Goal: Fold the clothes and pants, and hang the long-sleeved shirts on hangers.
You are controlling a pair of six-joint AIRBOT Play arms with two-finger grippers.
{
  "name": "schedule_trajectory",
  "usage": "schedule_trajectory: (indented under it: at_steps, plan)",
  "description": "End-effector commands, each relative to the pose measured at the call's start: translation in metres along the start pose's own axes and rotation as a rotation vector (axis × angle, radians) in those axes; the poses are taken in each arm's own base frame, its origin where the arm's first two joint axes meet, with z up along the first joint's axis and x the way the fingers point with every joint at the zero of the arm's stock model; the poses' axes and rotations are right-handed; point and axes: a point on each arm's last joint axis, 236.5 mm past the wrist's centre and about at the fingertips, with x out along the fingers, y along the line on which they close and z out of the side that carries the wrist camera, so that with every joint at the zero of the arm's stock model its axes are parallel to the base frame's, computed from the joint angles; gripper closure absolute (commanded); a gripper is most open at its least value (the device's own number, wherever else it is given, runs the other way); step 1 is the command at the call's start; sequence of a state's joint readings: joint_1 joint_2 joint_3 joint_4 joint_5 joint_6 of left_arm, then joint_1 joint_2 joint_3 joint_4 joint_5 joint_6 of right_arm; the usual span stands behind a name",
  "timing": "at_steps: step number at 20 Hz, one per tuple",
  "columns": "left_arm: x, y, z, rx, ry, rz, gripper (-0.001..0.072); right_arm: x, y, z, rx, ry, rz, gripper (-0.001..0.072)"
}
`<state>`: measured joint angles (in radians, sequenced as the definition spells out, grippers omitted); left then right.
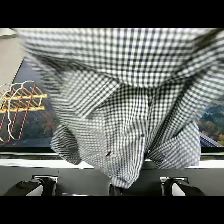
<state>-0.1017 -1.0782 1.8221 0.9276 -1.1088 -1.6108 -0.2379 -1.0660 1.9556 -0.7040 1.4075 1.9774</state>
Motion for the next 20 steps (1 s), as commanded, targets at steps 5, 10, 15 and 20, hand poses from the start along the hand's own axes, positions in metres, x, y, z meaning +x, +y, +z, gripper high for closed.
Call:
schedule_trajectory:
  at_steps: [5, 10, 15, 20]
  plan:
    - [0.183, 0.169, -0.133, -0.270, 0.343, 0.168, 0.0678, 0.256, -0.184, -0.037, 0.166, 0.311, -0.145, 0.0676]
    - [0.238, 0.235, -0.224, -0.380, 0.499, 0.237, 0.0678, 0.359, -0.272, -0.102, 0.215, 0.368, -0.209, 0.0676]
    - [0.250, 0.253, -0.260, -0.474, 0.554, 0.277, 0.0549, 0.359, -0.299, -0.128, 0.116, 0.469, -0.249, 0.0540]
    - [0.203, 0.251, -0.227, -0.467, 0.615, 0.296, 0.0095, 0.214, -0.320, -0.073, -0.216, 0.609, -0.527, 0.0226]
